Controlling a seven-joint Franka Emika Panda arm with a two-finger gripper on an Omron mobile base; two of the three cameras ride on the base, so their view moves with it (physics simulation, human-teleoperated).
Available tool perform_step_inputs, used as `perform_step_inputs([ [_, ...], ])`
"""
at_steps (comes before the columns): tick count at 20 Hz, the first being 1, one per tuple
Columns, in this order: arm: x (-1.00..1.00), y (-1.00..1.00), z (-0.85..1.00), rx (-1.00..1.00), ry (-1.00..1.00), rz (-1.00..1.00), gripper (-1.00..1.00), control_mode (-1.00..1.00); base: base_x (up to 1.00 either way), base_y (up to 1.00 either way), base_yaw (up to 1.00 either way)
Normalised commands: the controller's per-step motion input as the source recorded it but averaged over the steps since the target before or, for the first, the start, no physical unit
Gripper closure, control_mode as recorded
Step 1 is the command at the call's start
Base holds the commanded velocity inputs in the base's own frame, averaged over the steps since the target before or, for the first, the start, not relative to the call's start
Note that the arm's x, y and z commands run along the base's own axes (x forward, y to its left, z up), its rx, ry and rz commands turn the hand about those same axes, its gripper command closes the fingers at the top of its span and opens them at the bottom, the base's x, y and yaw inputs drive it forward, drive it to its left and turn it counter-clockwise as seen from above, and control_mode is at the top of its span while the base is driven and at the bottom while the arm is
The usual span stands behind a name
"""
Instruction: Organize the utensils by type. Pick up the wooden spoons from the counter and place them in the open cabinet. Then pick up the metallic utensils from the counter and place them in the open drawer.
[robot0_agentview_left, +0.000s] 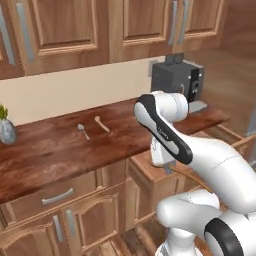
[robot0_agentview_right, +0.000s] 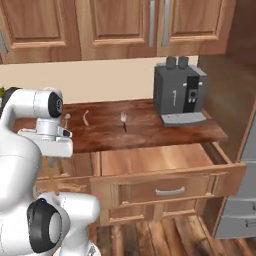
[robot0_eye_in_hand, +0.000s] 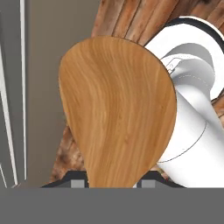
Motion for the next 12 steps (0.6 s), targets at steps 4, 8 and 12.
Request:
perform_step_inputs([
  [4, 0.0, 0.0, 0.0, 0.0, 0.0, 0.0, 1.0, 1.0, -0.17, -0.05, -0.65],
  [8, 0.0, 0.0, 0.0, 0.0, 0.0, 0.0, 1.0, 1.0, -0.1, -0.08, -0.72],
  [12, 0.0, 0.0, 0.0, 0.0, 0.0, 0.0, 1.0, 1.0, -0.08, -0.07, -0.75],
])
